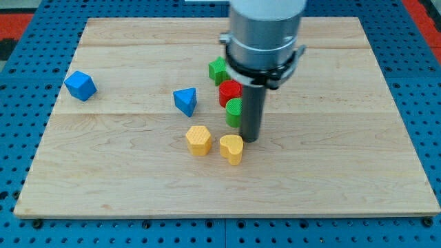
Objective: Move the yellow heart to the bottom right of the yellow hexagon
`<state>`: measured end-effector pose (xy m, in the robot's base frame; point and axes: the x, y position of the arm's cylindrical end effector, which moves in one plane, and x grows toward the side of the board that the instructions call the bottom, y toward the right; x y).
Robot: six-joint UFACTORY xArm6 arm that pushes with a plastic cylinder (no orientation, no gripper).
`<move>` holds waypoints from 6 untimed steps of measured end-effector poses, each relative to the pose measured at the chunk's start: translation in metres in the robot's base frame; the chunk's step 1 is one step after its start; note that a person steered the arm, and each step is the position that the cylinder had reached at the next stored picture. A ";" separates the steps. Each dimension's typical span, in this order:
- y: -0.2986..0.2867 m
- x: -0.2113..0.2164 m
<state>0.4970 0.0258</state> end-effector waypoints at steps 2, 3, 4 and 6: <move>-0.037 0.002; -0.039 -0.007; -0.050 -0.011; 0.019 -0.002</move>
